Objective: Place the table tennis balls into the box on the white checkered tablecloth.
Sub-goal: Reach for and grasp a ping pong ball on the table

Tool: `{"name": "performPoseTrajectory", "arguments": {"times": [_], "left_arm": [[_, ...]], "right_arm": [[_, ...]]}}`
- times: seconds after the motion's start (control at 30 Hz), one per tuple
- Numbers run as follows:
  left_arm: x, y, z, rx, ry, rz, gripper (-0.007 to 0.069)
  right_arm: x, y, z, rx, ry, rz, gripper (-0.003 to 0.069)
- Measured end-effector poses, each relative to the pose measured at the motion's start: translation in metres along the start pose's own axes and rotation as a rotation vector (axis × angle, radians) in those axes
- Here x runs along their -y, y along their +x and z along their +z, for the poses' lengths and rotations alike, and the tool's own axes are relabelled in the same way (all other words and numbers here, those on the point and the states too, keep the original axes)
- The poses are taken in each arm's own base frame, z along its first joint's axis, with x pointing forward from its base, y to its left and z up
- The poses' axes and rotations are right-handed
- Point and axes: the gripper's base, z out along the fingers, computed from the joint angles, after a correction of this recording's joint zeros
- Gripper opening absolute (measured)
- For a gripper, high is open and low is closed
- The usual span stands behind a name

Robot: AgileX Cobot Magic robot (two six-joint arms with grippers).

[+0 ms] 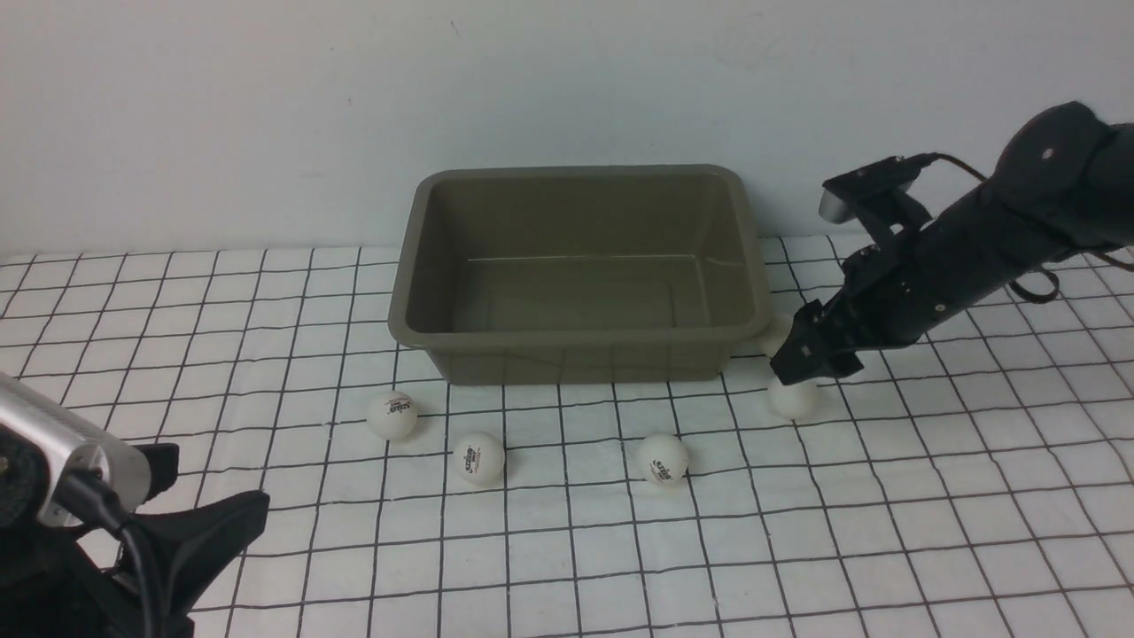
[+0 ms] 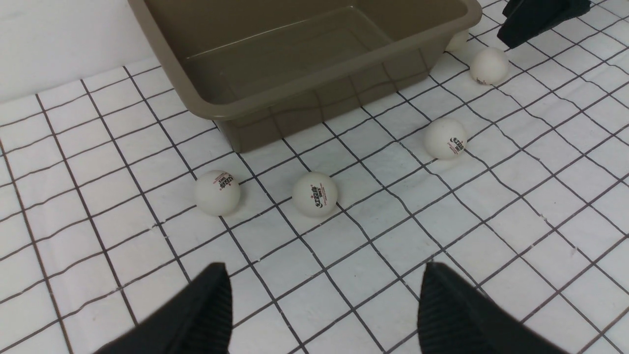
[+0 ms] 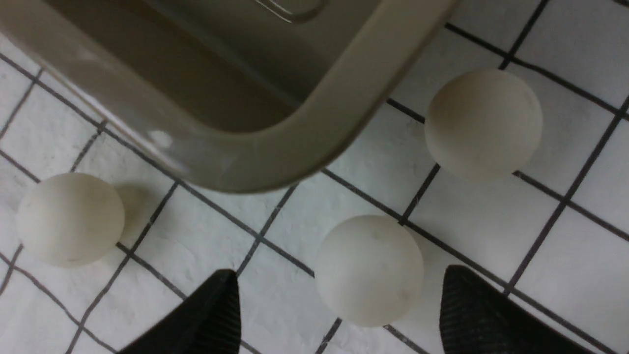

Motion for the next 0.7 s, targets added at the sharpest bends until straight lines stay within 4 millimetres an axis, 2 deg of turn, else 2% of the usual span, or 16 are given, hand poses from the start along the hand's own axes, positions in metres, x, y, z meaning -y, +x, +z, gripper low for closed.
{"name": "performPoseTrajectory", "arguments": {"times": [0.7], "left_arm": [[0.0, 0.0, 0.0, -0.001, 0.001, -0.003, 0.0461]], "right_arm": [[0.012, 0.011, 0.046, -0.069, -0.004, 0.035, 0.0491]]}}
